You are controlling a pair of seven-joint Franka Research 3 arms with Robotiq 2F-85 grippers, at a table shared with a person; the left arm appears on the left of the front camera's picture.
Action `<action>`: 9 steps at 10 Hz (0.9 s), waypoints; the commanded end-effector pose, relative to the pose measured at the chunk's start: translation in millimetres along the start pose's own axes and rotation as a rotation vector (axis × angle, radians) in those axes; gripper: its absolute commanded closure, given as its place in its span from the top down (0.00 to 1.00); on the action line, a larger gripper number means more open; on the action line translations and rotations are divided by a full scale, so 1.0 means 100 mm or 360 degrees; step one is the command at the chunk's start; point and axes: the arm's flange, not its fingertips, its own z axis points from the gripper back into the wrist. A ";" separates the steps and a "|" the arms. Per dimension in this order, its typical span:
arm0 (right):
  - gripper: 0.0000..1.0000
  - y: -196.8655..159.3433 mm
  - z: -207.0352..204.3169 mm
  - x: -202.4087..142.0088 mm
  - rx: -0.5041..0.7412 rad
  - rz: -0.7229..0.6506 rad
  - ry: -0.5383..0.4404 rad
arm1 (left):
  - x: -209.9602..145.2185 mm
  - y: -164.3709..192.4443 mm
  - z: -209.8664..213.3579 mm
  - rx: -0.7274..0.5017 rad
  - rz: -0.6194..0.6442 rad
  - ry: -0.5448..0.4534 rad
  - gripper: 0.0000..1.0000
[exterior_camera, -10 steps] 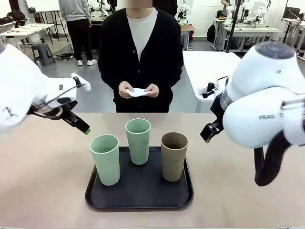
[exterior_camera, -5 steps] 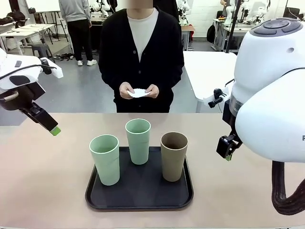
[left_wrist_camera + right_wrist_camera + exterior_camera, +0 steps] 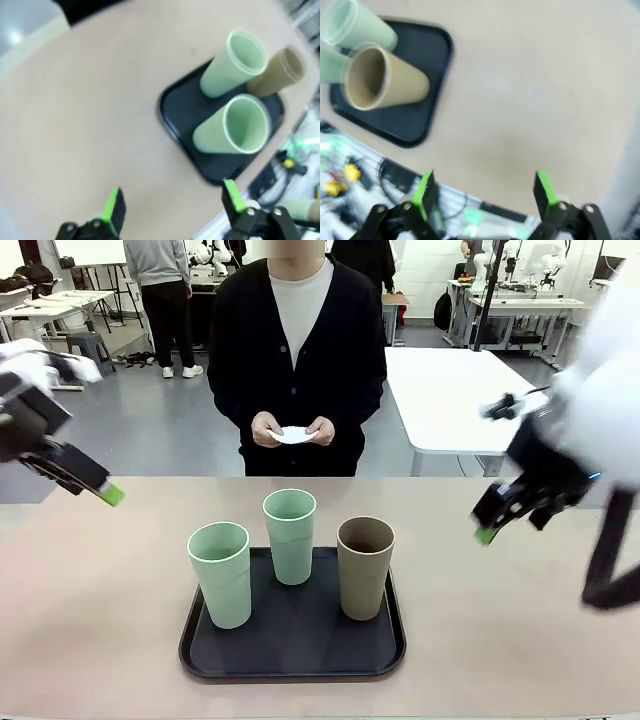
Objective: Place coasters on the table and set cups on them.
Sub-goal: Pick up one Reusable plastic cup and place it on a coaster set by the human.
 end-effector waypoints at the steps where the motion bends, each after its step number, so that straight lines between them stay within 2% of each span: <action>1: 1.00 -0.74 0.04 -0.55 0.0821 -0.0453 -0.0426 | -0.31 0.43 0.10 -0.0444 0.0202 -0.0240 1.00; 2: 1.00 -0.96 0.12 -0.70 0.0970 -0.0543 -0.0517 | -0.42 0.63 0.17 -0.0593 0.0326 -0.0381 1.00; 3: 1.00 -1.15 0.13 -0.81 0.1087 -0.0601 -0.0570 | -0.51 0.74 0.13 -0.0653 0.0435 -0.0467 1.00; 6: 1.00 -1.50 -0.02 -1.06 0.1292 -0.0683 -0.0522 | -0.65 0.91 -0.01 -0.0710 0.0633 -0.0375 1.00; 9: 1.00 -1.65 -0.16 -1.18 0.1344 -0.0653 -0.0360 | -0.80 0.95 -0.19 -0.0792 0.0718 -0.0306 1.00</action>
